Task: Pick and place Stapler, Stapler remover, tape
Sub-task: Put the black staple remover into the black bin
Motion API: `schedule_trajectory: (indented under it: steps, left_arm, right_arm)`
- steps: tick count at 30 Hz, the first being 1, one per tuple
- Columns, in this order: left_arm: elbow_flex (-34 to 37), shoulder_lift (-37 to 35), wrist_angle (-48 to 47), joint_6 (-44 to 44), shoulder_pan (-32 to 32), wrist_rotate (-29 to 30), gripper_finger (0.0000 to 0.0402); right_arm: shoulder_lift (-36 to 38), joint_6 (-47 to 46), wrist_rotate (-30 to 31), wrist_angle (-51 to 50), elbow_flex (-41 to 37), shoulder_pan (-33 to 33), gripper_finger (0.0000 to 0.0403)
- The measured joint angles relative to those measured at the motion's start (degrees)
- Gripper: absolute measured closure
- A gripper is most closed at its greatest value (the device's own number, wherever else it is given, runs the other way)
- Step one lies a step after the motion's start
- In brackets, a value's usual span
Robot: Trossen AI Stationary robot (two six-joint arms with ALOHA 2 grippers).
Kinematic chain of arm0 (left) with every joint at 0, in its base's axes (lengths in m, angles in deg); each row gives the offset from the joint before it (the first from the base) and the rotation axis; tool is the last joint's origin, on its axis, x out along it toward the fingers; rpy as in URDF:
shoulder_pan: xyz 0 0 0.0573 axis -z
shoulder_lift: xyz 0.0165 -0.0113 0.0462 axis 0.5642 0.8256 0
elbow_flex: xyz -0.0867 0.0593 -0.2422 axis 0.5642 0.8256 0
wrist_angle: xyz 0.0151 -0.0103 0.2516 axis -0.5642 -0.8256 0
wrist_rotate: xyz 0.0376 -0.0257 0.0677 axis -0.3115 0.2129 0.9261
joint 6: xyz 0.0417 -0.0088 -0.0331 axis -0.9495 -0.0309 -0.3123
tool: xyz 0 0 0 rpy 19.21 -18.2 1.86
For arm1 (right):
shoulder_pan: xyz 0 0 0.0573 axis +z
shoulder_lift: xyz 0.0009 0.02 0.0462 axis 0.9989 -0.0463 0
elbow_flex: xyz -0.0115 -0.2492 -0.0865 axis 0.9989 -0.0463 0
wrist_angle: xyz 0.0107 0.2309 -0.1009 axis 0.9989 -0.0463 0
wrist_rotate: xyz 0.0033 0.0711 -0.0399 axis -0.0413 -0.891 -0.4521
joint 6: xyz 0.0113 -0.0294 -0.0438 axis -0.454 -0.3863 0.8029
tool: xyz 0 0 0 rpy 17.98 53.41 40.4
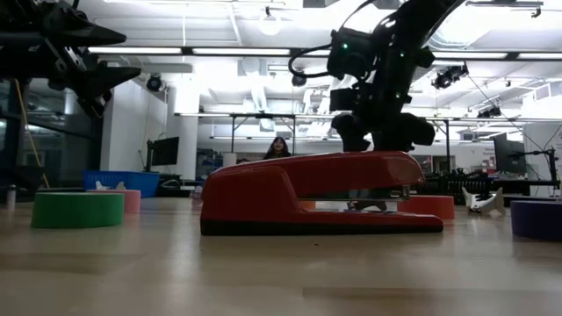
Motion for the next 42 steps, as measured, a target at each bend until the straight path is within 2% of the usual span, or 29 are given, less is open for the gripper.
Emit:
schedule_trajectory:
  steps: [8, 18, 21, 25, 42]
  left_arm:
    - [0.02, -0.01, 0.0, 0.02, 0.0, 0.0, 0.0173]
    - [0.02, -0.02, 0.0, 0.0, 0.0, 0.0, 0.0173]
    - [0.0, 0.0, 0.0, 0.0, 0.0, 0.0, 0.0173]
    - [0.01, -0.01, 0.0, 0.0, 0.0, 0.0, 0.0173]
    - [0.02, 0.0, 0.0, 0.0, 0.0, -0.02, 0.0173]
  right_arm:
    - [0.02, -4.6, 1.27, 3.88, 0.0, 1.4, 0.0091]
    - [0.08, -10.5, 3.83, 3.25, 0.0, 2.11, 0.0091]
    - [1.16, -7.76, 3.77, 4.2, -1.07, 2.55, 0.0091]
    - [3.67, -0.21, -0.06, 6.21, -3.8, 3.89, 0.0091]
    - [3.35, 3.06, -0.37, 4.47, -4.74, 4.74, 0.0091]
